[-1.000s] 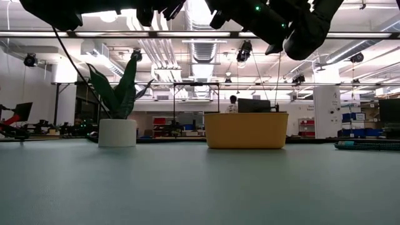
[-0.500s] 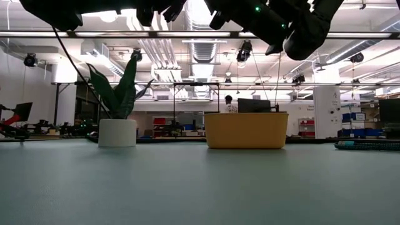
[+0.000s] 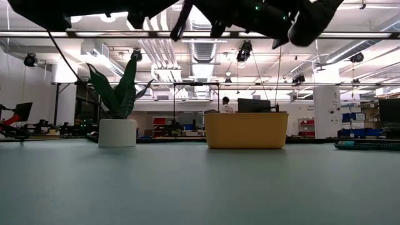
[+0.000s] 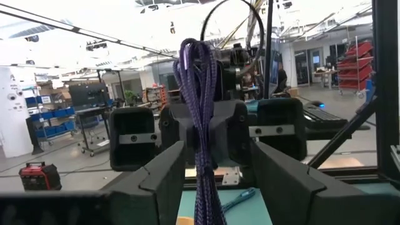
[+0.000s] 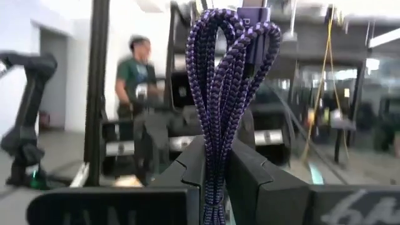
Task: Pick and place USB-C Cables
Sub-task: Put the purple charger cable into the yellow bin
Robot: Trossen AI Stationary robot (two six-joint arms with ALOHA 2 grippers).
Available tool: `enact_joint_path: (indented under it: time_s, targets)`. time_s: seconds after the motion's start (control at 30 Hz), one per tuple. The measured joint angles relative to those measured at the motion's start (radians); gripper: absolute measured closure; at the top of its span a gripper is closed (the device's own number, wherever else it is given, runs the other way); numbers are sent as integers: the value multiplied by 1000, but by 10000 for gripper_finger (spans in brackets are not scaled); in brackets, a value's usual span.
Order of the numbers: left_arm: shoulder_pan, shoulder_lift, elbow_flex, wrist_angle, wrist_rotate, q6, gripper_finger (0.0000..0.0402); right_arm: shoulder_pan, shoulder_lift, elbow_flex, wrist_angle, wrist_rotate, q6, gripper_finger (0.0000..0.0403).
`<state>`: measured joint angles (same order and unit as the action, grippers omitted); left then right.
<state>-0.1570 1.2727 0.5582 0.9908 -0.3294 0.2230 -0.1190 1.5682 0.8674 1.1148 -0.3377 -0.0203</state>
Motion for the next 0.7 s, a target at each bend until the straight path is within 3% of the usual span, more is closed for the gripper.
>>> enact_joint_path:
  time_s: [0.17, 0.37, 0.5, 0.7]
  targets:
    - [0, -92, -73, -16, 0, 1, 231, -8, -99, 103, -471, 68, -79, 369]
    - [0, -208, -176, -15, -13, 0, 231, -9, -114, 361, -1146, 226, -199, 369]
    - [0, -273, -226, -12, -28, -5, 231, -15, -58, 528, -1437, 260, -213, 369]
    - [0, -324, -259, -14, -36, -5, 231, -19, 59, 721, -1739, 262, -217, 369]
